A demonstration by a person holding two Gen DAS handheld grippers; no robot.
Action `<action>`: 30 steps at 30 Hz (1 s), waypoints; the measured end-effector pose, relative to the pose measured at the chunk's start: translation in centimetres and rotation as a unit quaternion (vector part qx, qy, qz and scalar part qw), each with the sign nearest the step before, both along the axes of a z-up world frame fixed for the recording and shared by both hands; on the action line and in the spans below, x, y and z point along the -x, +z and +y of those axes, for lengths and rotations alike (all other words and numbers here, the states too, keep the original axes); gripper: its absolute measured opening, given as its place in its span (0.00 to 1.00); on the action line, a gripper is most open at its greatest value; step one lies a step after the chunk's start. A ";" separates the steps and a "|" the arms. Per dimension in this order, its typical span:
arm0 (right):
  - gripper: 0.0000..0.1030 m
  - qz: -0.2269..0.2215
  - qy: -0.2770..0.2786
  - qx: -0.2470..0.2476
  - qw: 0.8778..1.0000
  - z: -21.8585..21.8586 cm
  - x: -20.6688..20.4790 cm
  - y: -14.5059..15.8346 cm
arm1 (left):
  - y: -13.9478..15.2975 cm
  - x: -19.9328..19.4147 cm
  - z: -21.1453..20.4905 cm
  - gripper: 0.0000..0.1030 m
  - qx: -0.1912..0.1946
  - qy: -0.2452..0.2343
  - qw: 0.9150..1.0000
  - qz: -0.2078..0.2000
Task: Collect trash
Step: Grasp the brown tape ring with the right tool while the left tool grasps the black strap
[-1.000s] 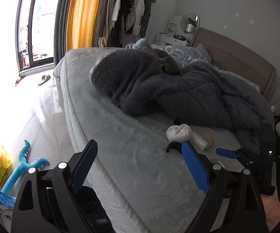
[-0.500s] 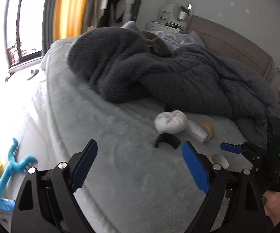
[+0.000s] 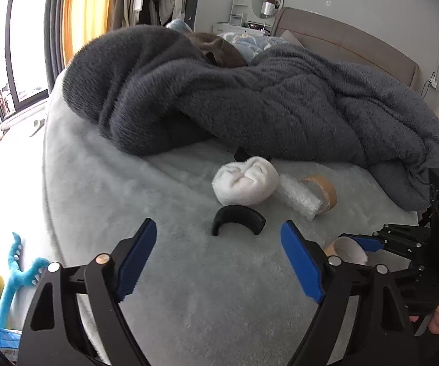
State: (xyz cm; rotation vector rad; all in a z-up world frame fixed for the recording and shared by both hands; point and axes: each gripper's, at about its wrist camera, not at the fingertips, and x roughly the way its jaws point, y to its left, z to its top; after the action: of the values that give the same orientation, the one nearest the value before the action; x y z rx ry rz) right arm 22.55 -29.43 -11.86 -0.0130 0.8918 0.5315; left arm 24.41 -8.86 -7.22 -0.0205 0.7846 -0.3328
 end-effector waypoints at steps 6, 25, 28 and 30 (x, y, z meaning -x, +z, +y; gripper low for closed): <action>0.43 -0.004 -0.014 -0.027 1.000 -1.1 -0.1 0.6 | -1.6 -0.8 -1.2 0.75 -0.008 -0.008 1.000 0.015; 0.43 -0.005 -0.052 -0.082 0.995 -5.2 0.0 2.0 | -3.8 -3.2 -4.0 0.51 -0.031 -0.004 0.999 0.036; 0.43 -0.005 -0.055 -0.089 0.995 -5.5 0.0 2.4 | -3.7 -3.2 -4.1 0.50 -0.035 -0.004 0.999 0.034; 0.43 -0.005 -0.057 -0.093 0.994 -5.5 0.1 2.6 | -3.3 -2.8 -4.1 0.49 -0.033 -0.010 0.999 0.027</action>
State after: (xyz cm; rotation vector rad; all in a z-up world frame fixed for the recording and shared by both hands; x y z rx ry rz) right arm 22.48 -34.89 -9.22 0.2035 0.8252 0.5064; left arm 27.26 -12.96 -10.55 0.0403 0.8493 -0.3268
